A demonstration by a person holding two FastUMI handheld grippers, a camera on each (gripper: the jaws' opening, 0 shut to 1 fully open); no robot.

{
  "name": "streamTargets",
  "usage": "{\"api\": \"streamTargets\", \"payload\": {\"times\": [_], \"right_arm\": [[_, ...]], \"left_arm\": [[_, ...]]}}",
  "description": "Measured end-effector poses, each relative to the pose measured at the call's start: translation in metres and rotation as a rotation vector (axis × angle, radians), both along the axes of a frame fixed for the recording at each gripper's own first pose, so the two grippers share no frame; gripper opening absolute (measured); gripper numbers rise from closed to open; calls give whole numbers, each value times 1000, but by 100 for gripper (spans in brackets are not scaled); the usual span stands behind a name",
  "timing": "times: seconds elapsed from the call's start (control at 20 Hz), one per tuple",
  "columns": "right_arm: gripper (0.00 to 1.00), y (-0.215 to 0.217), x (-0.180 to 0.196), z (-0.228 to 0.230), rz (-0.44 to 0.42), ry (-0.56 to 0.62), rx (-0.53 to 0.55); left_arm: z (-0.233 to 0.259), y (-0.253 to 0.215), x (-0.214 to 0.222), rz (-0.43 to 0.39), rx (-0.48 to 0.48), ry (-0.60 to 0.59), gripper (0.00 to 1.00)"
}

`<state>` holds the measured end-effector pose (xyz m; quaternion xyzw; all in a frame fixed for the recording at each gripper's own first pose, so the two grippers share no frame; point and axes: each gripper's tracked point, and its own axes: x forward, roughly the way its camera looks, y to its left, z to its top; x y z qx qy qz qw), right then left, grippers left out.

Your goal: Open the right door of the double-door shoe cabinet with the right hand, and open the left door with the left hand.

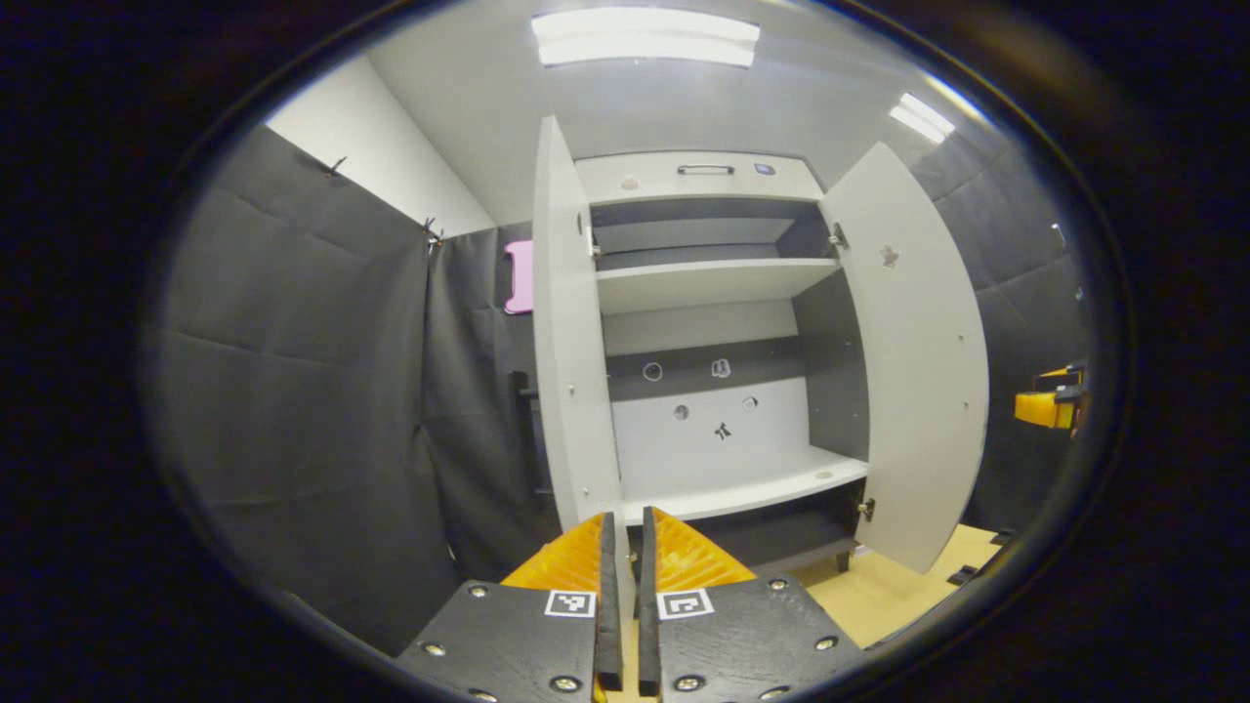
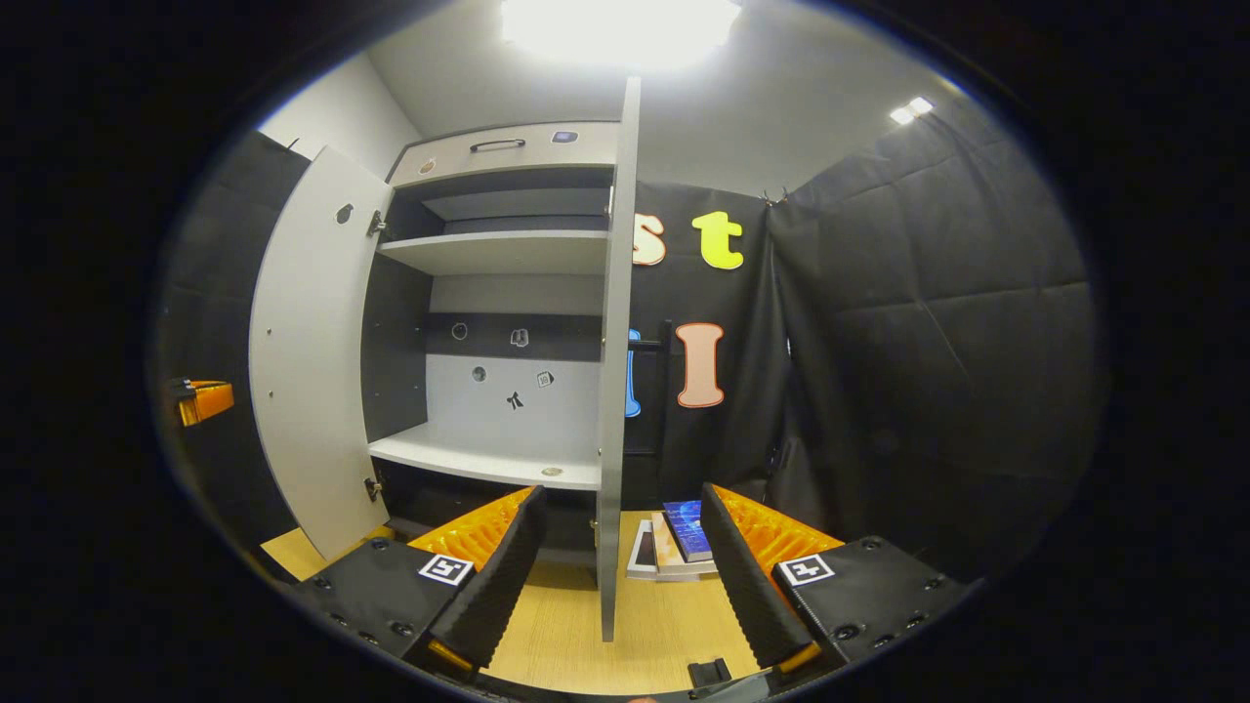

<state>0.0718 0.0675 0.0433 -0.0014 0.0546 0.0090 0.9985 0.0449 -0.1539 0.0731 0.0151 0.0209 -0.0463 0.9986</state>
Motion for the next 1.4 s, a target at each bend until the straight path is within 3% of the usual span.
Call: {"api": "streamTargets", "payload": {"times": [0.55, 0.9, 1.4], "right_arm": [[97, -8, 0, -1, -13, 1, 32], [97, -8, 4, -2, -21, 4, 31], [96, -12, 7, 3, -37, -15, 32]], "left_arm": [[2, -23, 1, -3, 25, -4, 10], [-6, -14, 8, 26, 32, 15, 92], [-6, 6, 11, 101, 23, 8, 92]]}}
